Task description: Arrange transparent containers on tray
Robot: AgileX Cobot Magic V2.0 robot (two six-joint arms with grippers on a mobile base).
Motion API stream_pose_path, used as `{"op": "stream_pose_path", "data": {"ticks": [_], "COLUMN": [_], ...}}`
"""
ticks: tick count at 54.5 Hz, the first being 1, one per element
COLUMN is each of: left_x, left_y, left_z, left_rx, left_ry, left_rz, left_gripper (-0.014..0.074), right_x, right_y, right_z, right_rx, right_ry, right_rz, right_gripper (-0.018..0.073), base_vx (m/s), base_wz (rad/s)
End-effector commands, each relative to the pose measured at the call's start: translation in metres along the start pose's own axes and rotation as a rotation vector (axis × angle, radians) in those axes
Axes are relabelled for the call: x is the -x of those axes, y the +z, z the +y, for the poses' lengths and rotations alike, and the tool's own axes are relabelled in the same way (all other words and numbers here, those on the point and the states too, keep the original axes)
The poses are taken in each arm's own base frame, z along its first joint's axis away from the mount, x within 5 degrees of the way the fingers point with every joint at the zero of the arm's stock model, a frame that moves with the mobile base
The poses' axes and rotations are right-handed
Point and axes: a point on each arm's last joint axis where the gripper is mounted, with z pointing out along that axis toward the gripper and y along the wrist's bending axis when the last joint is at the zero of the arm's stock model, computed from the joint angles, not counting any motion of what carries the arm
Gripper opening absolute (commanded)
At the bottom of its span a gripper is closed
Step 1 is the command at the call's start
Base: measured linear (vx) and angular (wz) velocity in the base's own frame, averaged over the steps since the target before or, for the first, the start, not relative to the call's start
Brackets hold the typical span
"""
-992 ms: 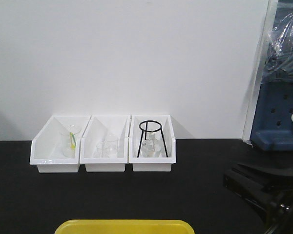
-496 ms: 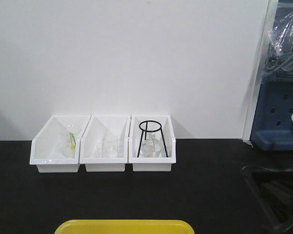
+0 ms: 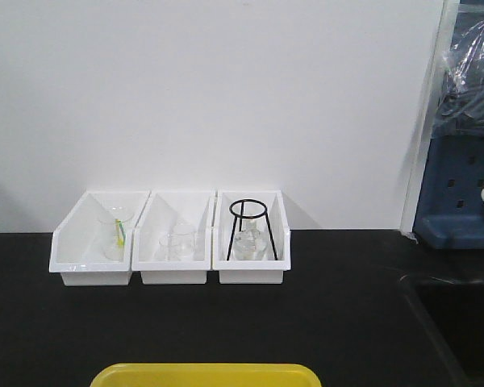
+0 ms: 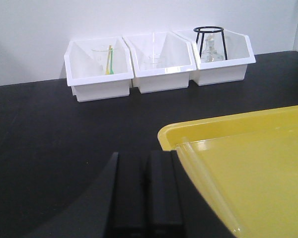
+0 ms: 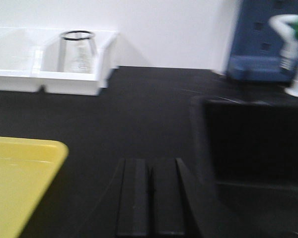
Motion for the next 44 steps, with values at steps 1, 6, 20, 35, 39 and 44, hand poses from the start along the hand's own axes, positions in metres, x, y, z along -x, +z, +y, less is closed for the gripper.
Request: {"op": "stream_pose_path", "data": {"ticks": [1,6,20,35,39,44], "left_x": [-0.005,-0.005,-0.005,-0.005,-0.005,-0.005], "left_y": [0.001,0.001,0.001,0.001,0.001,0.001], "left_z": [0.000,0.000,0.000,0.000,0.000,0.000], "left_rx": [-0.009,-0.009,-0.009,-0.009,-0.009,-0.009], "left_ry": [-0.001,-0.001,-0.001,-0.001,-0.001,-0.001], "left_rz": [-0.063,-0.063,-0.062,-0.062,-0.062,-0.062], "left_gripper": [0.0002,0.0002,0.0002,0.0002,0.0002,0.0002], "right_x": [-0.008,-0.028,-0.038,-0.038,-0.038,-0.038], "right_y": [-0.010,-0.016,-0.012,-0.012,-0.012,-0.012], "right_z": [-0.004,-0.005,-0.005,-0.005,-0.005,-0.005], "right_rx": [-0.064,-0.102,-0.100,-0.100,-0.100,-0.100], "right_ry": [0.014,0.007,0.018,0.018,0.018,0.018], "right_rz": [-0.141,-0.185,-0.151,-0.147,-0.146,-0.146], "right_gripper": [-0.0013,-0.0013,-0.0013,-0.0013,-0.0013,-0.0013], "base_vx": [0.00,0.00,0.00,0.00,0.00,0.00], "base_wz": [0.00,0.00,0.00,0.00,0.00,0.00]}}
